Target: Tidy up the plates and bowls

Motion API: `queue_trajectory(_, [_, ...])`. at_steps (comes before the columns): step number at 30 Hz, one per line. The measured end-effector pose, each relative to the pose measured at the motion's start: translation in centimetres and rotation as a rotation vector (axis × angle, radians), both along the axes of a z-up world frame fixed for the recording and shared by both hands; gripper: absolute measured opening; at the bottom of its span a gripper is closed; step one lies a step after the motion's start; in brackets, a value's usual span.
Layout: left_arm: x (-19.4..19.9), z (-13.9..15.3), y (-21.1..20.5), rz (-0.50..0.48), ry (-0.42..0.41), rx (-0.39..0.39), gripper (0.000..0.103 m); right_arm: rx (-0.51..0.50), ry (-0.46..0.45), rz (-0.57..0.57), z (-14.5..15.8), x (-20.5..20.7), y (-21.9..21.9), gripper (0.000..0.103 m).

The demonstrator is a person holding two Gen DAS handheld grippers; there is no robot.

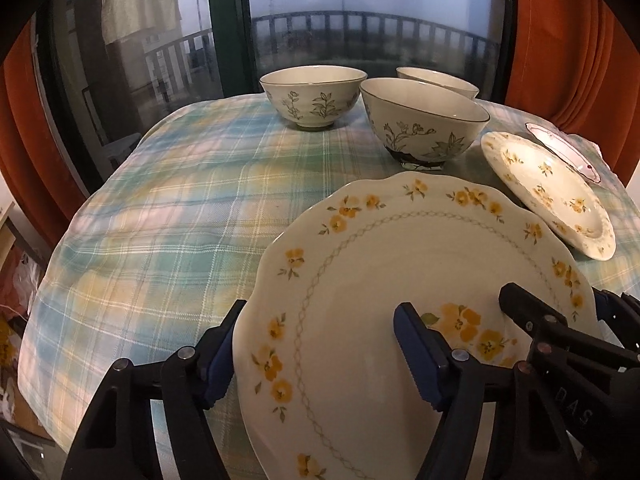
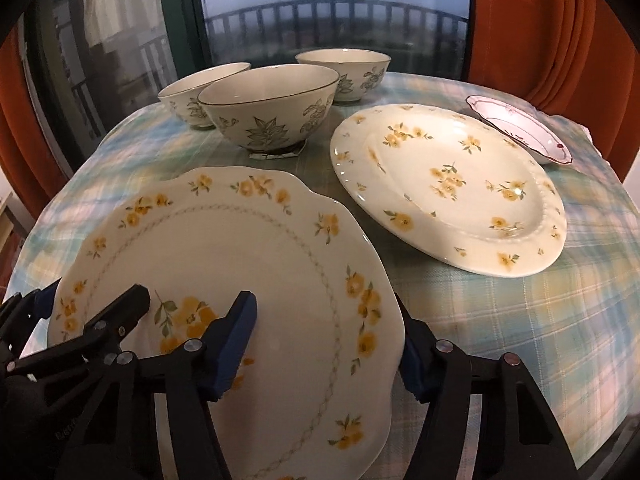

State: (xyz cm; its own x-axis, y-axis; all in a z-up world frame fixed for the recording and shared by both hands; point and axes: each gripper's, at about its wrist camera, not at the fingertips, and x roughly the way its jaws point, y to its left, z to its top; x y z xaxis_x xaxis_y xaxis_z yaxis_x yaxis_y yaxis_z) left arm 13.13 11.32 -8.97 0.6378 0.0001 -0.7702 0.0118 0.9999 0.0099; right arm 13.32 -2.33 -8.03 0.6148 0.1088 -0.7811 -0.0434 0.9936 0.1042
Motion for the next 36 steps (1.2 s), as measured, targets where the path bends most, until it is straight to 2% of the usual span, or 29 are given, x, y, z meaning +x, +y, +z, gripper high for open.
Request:
queue_trajectory(12, [-0.7,0.4,0.0,0.024,0.000,-0.040,0.073,-0.056,0.005,0.029,0.8,-0.3,0.3,0.067])
queue_trajectory(18, [-2.0,1.4,-1.1,0.053,-0.023,-0.042,0.073,-0.048,-0.005,0.057,1.5,-1.0,-0.7,0.067])
queue_trajectory(36, [-4.2,3.9,-9.1,0.069,-0.101,-0.044,0.073,-0.023,-0.084,0.073,3.4,-3.6,-8.7,0.067])
